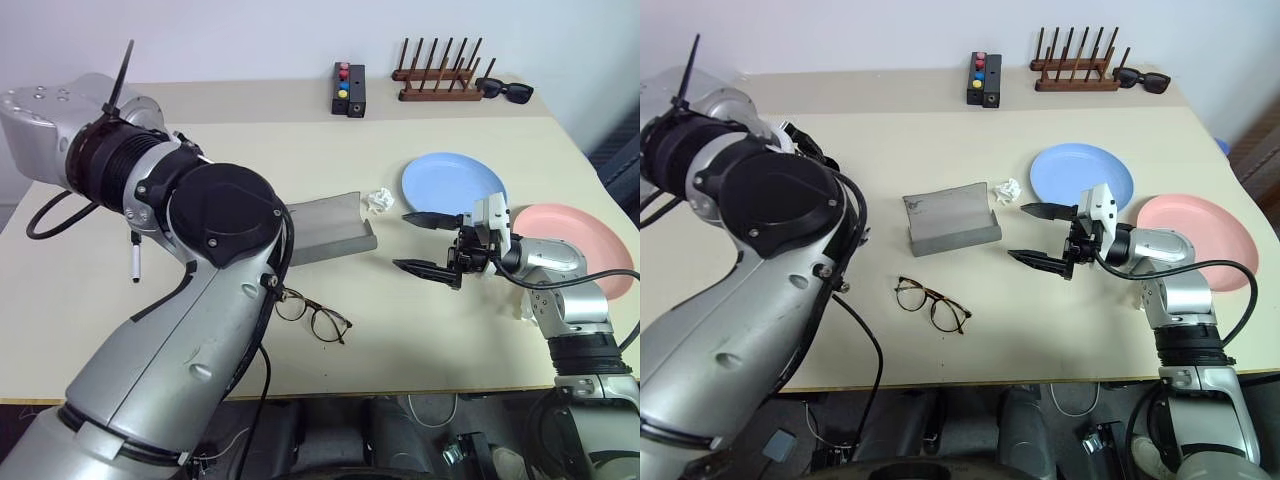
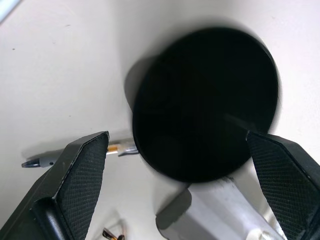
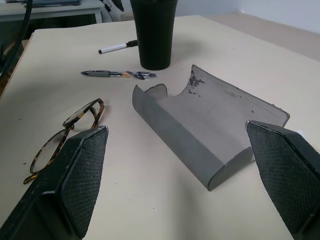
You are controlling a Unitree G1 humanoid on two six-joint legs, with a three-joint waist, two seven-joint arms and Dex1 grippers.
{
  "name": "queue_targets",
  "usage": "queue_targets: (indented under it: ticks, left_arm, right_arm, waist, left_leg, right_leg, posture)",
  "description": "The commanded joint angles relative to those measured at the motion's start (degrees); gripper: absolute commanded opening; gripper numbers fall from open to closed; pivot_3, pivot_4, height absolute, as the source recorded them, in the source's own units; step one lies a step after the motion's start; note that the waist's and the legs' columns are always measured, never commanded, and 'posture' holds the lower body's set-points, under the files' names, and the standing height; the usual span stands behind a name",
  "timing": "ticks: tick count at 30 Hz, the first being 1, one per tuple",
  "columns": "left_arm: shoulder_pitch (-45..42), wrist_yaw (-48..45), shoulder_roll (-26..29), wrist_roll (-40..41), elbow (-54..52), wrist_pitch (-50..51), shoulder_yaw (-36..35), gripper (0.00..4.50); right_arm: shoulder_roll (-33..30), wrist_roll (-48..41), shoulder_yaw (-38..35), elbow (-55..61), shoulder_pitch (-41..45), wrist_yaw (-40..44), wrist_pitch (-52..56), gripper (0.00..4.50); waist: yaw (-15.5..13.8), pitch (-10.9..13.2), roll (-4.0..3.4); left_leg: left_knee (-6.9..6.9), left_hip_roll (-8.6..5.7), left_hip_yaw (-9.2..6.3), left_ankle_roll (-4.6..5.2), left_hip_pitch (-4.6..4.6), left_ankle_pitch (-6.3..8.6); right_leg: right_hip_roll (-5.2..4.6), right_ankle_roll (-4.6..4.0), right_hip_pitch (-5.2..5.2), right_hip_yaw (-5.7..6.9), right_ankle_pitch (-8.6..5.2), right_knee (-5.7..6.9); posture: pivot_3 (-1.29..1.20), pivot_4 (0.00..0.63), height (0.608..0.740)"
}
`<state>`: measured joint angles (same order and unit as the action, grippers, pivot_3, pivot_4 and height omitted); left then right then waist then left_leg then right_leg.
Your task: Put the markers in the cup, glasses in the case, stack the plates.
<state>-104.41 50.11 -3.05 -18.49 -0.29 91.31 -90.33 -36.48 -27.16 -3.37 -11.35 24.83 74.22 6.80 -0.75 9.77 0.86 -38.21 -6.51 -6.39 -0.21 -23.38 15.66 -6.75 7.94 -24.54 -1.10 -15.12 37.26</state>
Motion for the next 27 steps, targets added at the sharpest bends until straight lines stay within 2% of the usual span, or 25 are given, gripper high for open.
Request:
queue_targets:
  ticks: [1,5,8,12,17,20,23,24,27]
  left_arm:
    - [-2.76,-2.33,-0.71,0.5,-1.87,1.19,4.61,4.48]
    - [-3.96,-6.01,-1.14,0.82,-2.9,1.19,8.38,4.48]
    - [-3.47,-12.57,0.24,3.03,-1.88,1.19,16.48,4.48]
    - [0.26,-24.23,3.98,8.46,-2.01,1.19,32.77,4.48]
    - [7.09,-35.01,6.73,15.52,-7.1,1.19,43.73,4.48]
    - [17.95,-47.92,14.25,23.09,-15.65,-5.63,59.0,4.48]
    - [22.34,-54.72,13.67,29.95,-20.43,-6.14,56.93,4.48]
    - [24.33,-58.1,15.04,32.85,-22.96,-4.21,57.41,4.48]
    - [33.68,-69.61,25.55,42.71,-30.95,-0.65,62.4,4.48]
  right_arm:
    - [-0.15,0.03,-1.12,-0.31,1.13,0.5,-1.64,4.5]
    - [-0.03,0.13,-0.92,-0.45,1.41,0.34,-1.79,4.5]
    - [-0.08,0.16,-0.92,-0.55,1.94,0.06,-1.55,4.5]
    - [0.15,0.51,-0.88,-1.63,3.36,-0.33,-1.73,4.5]
    - [0.52,1.22,-0.96,-3.54,5.29,-0.4,-2.41,4.5]
    - [0.82,1.08,-1.52,-4.09,6.1,-1.57,-1.88,4.5]
    - [0.72,1.99,-1.56,-5.15,6.63,-2.67,-2.25,4.5]
    - [0.6,2.18,-1.61,-5.1,6.46,-3.06,-2.18,4.5]
    - [0.09,2.59,-1.91,-4.69,5.39,-3.64,-2.3,4.5]
  waist:
    - [0.0,0.0,0.0]
    - [0.03,0.0,0.0]
    - [0.06,0.0,0.0]
    - [0.16,-0.01,-0.02]
    - [0.14,-0.04,-0.06]
    - [0.68,-0.04,-0.08]
    - [1.24,-0.03,-0.06]
    - [1.29,-0.04,-0.06]
    - [1.81,-0.07,-0.14]
  left_leg:
    - [0.0,0.0,0.0,0.0,0.0,0.0]
    - [0.0,0.0,0.0,0.0,0.0,0.0]
    - [0.02,0.0,0.01,-0.01,0.0,0.0]
    - [0.02,0.0,0.02,-0.01,-0.01,0.0]
    - [-0.02,0.0,0.02,-0.01,0.01,-0.02]
    - [0.01,0.01,0.02,-0.03,-0.01,-0.03]
    - [0.06,0.01,0.0,-0.03,-0.03,-0.03]
    - [0.03,0.0,-0.02,-0.03,-0.04,-0.03]
    - [0.02,0.0,0.01,-0.03,-0.02,-0.03]
  right_leg:
    - [0.0,0.0,0.0,0.0,0.0,0.0]
    - [0.0,0.0,0.0,0.0,0.0,-0.01]
    - [0.0,0.0,-0.01,0.0,0.0,0.0]
    - [0.0,0.0,-0.03,-0.02,0.0,0.04]
    - [0.0,-0.01,-0.01,-0.05,0.0,0.04]
    - [0.01,-0.01,-0.08,-0.09,0.01,0.1]
    - [-0.01,-0.03,-0.15,-0.12,0.0,0.13]
    - [-0.01,-0.03,-0.08,-0.08,0.0,0.01]
    - [-0.01,-0.03,-0.06,-0.09,0.01,0.01]
  posture:
    - [0.0,0.15,0.74]
    - [0.0,0.15,0.74]
    - [0.0,0.15,0.74]
    - [0.0,0.15,0.74]
    - [0.0,0.15,0.74]
    - [0.0,0.15,0.74]
    - [0.0,0.15,0.74]
    - [0.0,0.15,0.74]
    - [0.0,0.15,0.74]
